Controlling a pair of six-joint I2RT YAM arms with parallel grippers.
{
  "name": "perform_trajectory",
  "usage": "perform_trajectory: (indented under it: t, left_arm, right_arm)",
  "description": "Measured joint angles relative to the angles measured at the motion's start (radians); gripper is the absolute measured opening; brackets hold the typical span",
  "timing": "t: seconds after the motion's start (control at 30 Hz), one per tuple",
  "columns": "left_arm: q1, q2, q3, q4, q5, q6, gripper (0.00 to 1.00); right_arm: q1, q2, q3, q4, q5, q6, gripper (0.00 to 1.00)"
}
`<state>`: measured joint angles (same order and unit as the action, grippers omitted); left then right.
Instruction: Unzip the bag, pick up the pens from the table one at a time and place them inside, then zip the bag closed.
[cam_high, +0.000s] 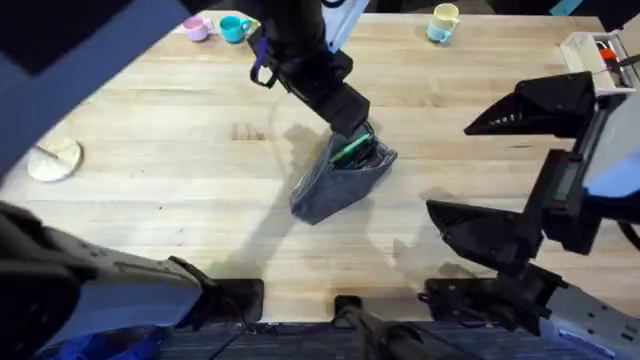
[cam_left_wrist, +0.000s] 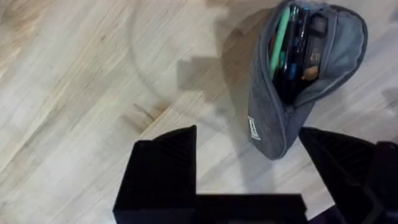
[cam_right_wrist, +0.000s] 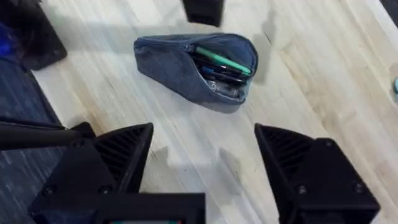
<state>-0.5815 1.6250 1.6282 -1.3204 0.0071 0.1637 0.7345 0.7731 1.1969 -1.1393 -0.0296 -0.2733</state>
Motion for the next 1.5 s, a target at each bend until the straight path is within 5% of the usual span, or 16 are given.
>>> perform_trajectory:
  t: [0.37, 0.7, 0.87, 1.1, 1.33, 1.5]
  left_arm:
    - [0.019, -0.3, -0.275, 0.109, 0.001, 0.111, 0.993]
    - [0.147, -0.573, -0.496, 0.13, 0.08, 0.251, 0.993]
    - [0.206, -0.578, -0.522, 0.176, 0.08, 0.269, 0.993]
    - [0.211, -0.577, -0.522, 0.179, 0.046, 0.295, 0.993]
    - [0.215, -0.577, -0.529, 0.157, 0.062, 0.442, 0.994]
    - [0.245, -0.577, -0.556, 0.156, 0.16, 0.566, 0.995]
  right_arm:
    - [0.0, 0.0, 0.0, 0.0, 0.0, 0.0, 0.997]
    - [0.0, 0.007, 0.0, 0.0, 0.0, 0.0, 0.996]
    - [0.0, 0.039, 0.0, 0.007, 0.0, 0.0, 0.997]
    - [0.0, 0.109, 0.0, 0.046, 0.0, 0.024, 0.997]
    - [0.0, 0.187, 0.0, 0.068, 0.0, 0.113, 0.997]
    - [0.0, 0.228, 0.0, 0.07, -0.001, 0.17, 0.997]
